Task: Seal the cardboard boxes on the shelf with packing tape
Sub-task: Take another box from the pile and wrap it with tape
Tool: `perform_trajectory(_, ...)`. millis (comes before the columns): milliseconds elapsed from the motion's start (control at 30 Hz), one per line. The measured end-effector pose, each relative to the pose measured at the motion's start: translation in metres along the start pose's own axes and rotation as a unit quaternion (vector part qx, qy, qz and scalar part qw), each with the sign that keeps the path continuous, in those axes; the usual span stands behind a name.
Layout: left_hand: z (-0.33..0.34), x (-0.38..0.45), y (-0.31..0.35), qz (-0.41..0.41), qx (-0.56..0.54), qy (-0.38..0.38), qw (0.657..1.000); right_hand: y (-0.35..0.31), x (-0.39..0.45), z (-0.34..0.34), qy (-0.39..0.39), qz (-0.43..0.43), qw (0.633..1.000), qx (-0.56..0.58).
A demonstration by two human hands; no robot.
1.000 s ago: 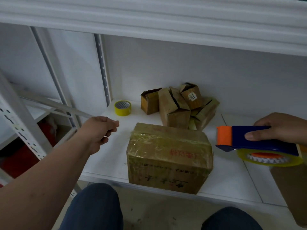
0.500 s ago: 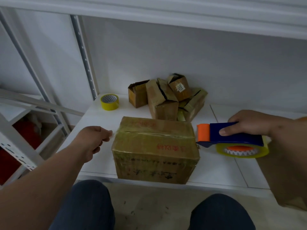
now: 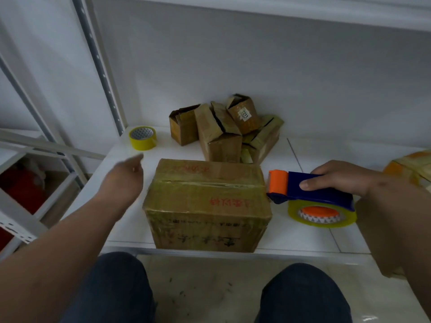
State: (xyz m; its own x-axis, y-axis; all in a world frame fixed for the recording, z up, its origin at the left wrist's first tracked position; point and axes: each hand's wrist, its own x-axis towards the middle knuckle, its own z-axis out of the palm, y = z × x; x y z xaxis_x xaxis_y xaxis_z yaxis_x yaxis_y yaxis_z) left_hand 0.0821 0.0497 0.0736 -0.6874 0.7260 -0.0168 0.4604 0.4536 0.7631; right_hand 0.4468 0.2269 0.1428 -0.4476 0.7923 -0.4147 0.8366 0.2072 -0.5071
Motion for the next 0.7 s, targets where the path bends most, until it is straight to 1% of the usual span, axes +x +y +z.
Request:
perform_trajectory(33,-0.002,-0.003,0.015,0.065,0.028,0.03,0.997,0.002,0.0,0.001,0.001,-0.003,1.0,0.008)
perform_trajectory(67,-0.002,-0.006,0.029,0.131,0.051,0.021,0.99,0.004,0.0,0.002,0.002,-0.004,1.0,0.016)
perform_trajectory(100,0.001,-0.013,0.044,0.18,0.094,-0.029,0.979,0.005,0.0,0.003,0.0,-0.007,1.0,0.023)
perform_trajectory(133,0.009,-0.022,0.058,0.206,0.166,-0.096,0.96,0.007,0.001,0.003,-0.003,-0.009,1.0,0.028)
perform_trajectory(200,0.032,-0.036,0.065,0.231,0.321,-0.198,0.897,0.01,0.002,0.006,-0.01,-0.01,0.999,0.042)
perform_trajectory(233,0.042,-0.039,0.063,0.228,0.366,-0.224,0.874,0.012,0.002,0.008,-0.014,-0.01,0.999,0.049)
perform_trajectory(267,0.048,-0.04,0.06,0.224,0.387,-0.237,0.863,0.015,0.002,0.01,-0.017,-0.01,0.998,0.056)
perform_trajectory(333,0.051,-0.035,0.056,0.231,0.404,-0.246,0.85,0.021,0.003,0.014,-0.02,-0.013,0.997,0.071)
perform_trajectory(467,0.029,-0.012,0.046,0.275,0.425,-0.281,0.815,0.019,0.001,0.032,-0.038,-0.049,0.993,0.1)
perform_trajectory(567,0.018,0.0,0.041,0.271,0.411,-0.294,0.819,0.018,0.001,0.046,-0.052,-0.07,0.99,0.11)
perform_trajectory(633,0.018,0.002,0.039,0.264,0.406,-0.284,0.828,0.02,0.002,0.05,-0.059,-0.082,0.988,0.113)
perform_trajectory(700,0.022,0.002,0.038,0.266,0.411,-0.273,0.828,0.024,0.0,0.049,-0.064,-0.093,0.986,0.125)
